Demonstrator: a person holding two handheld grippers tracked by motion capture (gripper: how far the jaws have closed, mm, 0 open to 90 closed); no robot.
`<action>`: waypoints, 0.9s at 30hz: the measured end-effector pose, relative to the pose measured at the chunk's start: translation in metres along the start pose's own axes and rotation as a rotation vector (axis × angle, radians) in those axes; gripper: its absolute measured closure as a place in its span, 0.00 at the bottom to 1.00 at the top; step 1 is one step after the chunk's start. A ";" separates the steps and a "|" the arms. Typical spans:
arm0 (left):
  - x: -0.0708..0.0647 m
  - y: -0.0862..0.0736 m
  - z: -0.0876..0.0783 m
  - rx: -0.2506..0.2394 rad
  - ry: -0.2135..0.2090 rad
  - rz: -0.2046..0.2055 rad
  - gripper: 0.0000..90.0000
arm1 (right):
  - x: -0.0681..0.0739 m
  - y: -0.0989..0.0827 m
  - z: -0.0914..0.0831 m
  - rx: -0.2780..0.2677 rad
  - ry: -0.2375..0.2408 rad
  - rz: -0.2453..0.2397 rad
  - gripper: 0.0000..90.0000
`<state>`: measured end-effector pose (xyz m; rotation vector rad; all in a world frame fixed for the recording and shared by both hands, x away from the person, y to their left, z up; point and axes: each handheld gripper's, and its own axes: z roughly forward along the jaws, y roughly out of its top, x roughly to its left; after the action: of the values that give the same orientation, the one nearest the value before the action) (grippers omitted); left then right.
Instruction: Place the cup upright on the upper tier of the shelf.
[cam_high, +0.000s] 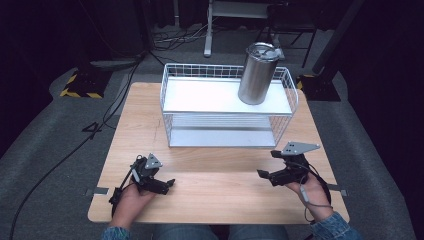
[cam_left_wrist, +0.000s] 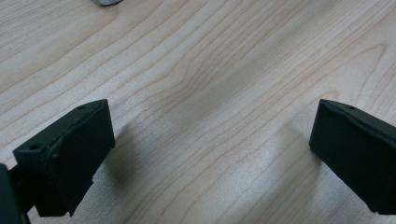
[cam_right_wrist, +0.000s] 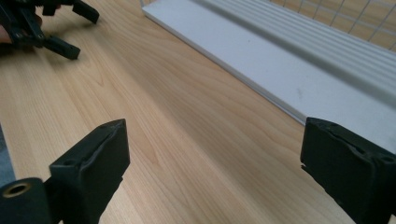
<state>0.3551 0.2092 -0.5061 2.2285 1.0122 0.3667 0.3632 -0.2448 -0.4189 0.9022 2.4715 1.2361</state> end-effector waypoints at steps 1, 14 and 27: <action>0.000 0.000 0.000 0.000 -0.001 0.000 0.01 | 0.001 -0.003 0.003 -0.001 0.001 -0.004 0.09; 0.000 0.000 0.000 0.000 0.000 0.000 0.01 | 0.012 -0.032 0.030 0.042 -0.010 0.025 0.09; 0.000 0.000 0.000 0.000 0.000 0.000 0.01 | 0.016 -0.051 0.044 0.063 -0.011 0.054 0.09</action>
<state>0.3551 0.2092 -0.5061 2.2283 1.0124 0.3660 0.3489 -0.2297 -0.4851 0.9956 2.5060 1.1732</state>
